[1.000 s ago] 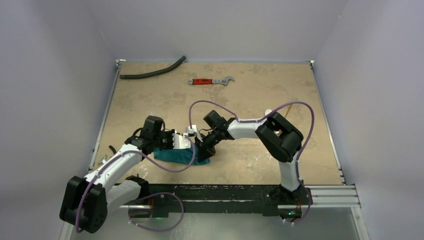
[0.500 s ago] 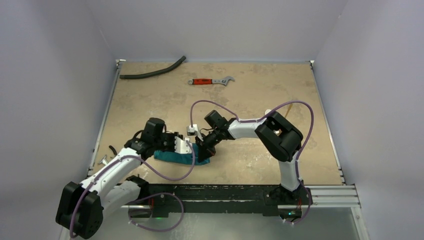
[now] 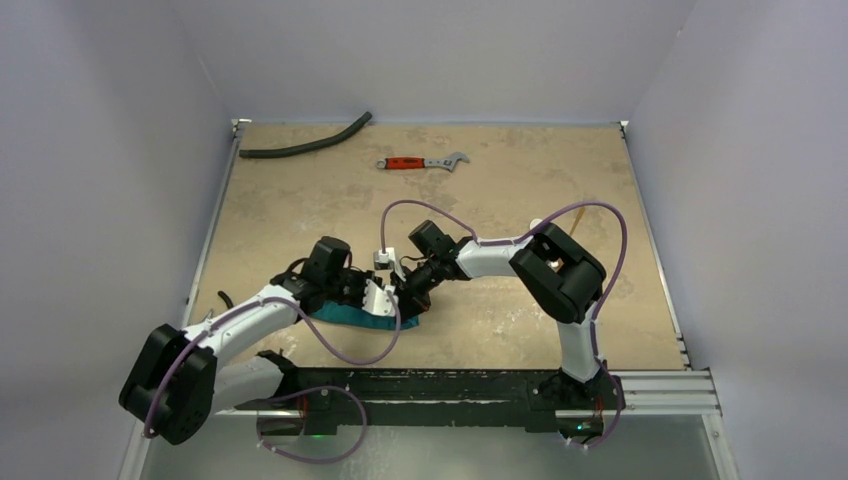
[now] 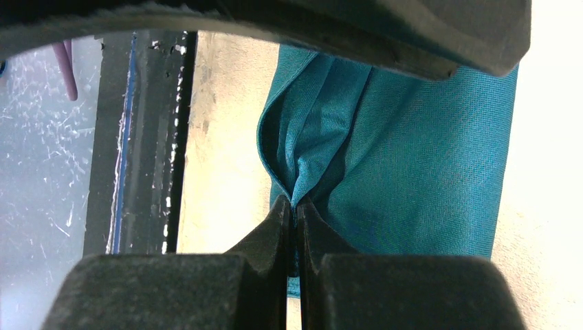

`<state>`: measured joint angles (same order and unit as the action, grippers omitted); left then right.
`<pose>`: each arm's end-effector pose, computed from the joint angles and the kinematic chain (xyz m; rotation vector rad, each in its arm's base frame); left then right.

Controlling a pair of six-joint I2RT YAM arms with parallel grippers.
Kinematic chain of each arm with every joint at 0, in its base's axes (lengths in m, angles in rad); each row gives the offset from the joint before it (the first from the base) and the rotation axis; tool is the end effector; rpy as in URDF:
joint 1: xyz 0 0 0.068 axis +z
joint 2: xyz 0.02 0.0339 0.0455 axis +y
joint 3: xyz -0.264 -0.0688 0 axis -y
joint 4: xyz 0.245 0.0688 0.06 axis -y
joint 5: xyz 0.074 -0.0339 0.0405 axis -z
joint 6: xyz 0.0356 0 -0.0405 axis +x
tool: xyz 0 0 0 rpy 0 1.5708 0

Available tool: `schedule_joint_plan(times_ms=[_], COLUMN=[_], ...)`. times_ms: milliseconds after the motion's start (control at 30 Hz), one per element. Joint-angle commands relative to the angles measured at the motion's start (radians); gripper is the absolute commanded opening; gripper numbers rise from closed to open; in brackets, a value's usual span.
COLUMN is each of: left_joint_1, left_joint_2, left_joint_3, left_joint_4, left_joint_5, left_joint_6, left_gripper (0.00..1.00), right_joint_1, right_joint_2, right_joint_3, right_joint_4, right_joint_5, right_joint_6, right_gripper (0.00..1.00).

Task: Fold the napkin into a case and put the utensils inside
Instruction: Fold the smaller rectangle-folded napkin at the center of the board.

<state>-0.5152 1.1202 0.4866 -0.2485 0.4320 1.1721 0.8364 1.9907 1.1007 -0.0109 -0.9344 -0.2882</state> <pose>0.1715 -0.1143 0.1724 1.8793 1.4245 -0.2163 0.2385 0.3068 0.1274 -1.6355 1.8053 1.3912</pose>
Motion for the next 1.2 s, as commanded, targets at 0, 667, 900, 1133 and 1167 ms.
schedule_joint_plan(times_ms=[0, 667, 900, 1133, 1167], left_joint_1=[-0.011, -0.034, -0.05, -0.06, -0.06], left_joint_2=[0.044, 0.115, 0.118, 0.131, 0.131], left_joint_3=[0.007, -0.046, -0.093, -0.102, -0.102], left_joint_4=[0.073, 0.1, 0.131, 0.129, 0.124], left_joint_5=[0.019, 0.031, 0.016, 0.019, 0.019], left_joint_6=[0.033, 0.207, 0.291, 0.34, 0.345], left_gripper=[0.17, 0.15, 0.15, 0.1, 0.09], right_joint_1=[-0.002, -0.002, -0.003, 0.0, 0.0], right_joint_2=[-0.02, -0.009, -0.013, 0.018, 0.025], right_joint_3=[-0.013, 0.005, 0.031, 0.139, 0.152], right_joint_4=[0.008, 0.032, 0.013, -0.083, -0.102], right_joint_5=[-0.001, -0.007, -0.004, 0.004, 0.006], right_joint_6=[0.018, 0.07, 0.093, 0.077, 0.07], right_gripper=[0.01, 0.0, 0.0, 0.0, 0.0])
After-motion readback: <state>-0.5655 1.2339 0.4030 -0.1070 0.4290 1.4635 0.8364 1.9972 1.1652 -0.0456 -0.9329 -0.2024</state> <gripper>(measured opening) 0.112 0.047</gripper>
